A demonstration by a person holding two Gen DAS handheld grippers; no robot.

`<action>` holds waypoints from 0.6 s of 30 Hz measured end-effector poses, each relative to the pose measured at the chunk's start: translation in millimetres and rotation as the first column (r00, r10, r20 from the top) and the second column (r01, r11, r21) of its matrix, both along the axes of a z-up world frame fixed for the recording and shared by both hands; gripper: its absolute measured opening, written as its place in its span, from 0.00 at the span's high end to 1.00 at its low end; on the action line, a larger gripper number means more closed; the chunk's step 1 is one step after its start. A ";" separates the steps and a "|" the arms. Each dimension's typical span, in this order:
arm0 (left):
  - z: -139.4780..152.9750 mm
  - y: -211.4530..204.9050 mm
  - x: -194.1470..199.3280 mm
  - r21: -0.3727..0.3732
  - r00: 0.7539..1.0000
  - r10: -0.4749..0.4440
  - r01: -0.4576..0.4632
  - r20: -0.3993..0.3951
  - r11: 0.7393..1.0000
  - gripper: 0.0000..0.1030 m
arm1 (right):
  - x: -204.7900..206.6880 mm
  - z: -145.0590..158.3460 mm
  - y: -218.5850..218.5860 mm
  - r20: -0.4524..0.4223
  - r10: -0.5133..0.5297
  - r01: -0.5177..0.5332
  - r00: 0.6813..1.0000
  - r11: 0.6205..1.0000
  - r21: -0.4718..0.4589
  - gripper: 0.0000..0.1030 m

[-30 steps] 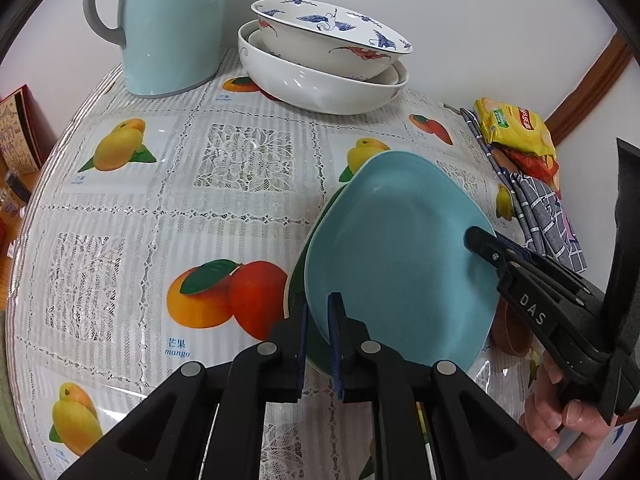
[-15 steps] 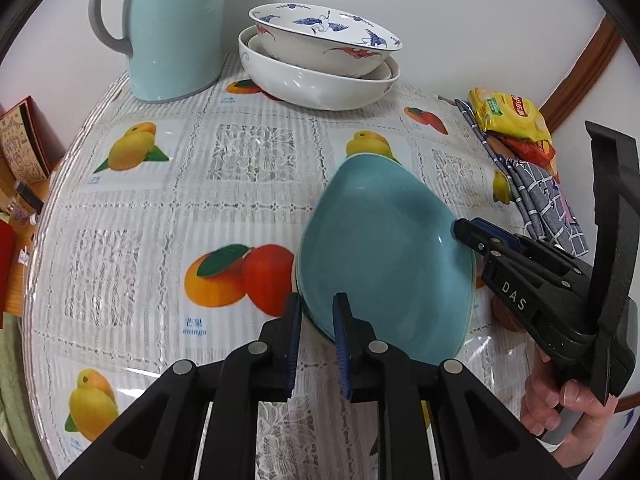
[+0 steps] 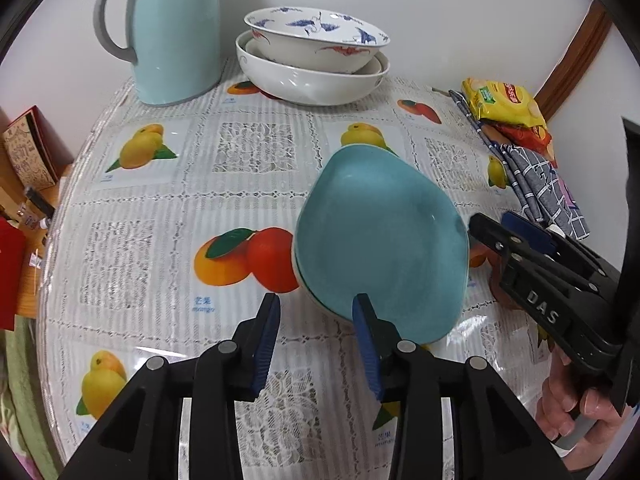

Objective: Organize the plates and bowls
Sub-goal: 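Lower the light blue plate onto the green plate and open both tools, then move both tools toward the two small brown clay bowls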

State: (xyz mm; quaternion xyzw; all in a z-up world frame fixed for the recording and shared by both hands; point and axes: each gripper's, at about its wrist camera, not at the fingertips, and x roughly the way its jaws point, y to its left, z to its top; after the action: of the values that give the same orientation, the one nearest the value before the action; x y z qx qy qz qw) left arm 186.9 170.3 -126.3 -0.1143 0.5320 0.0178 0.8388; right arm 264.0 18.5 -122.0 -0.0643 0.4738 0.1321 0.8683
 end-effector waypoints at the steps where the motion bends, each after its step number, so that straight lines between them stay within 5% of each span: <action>1: 2.6 0.7 -2.5 -0.001 1.000 0.003 -0.003 0.004 1.000 0.65 | -2.8 2.2 -2.0 0.004 -0.005 0.005 1.000 1.000 0.006 0.59; 18: 57.1 -56.8 -45.7 0.007 0.991 -0.059 0.059 0.120 0.998 0.65 | -84.3 59.0 -95.8 0.124 -0.160 0.149 0.979 0.984 0.093 0.37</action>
State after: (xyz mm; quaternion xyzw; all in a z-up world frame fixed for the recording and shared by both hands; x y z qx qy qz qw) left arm 141.2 113.5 -69.1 -0.0978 0.4836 -0.0130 0.8697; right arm 179.7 -77.3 -63.0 0.0002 0.4134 0.0793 0.9071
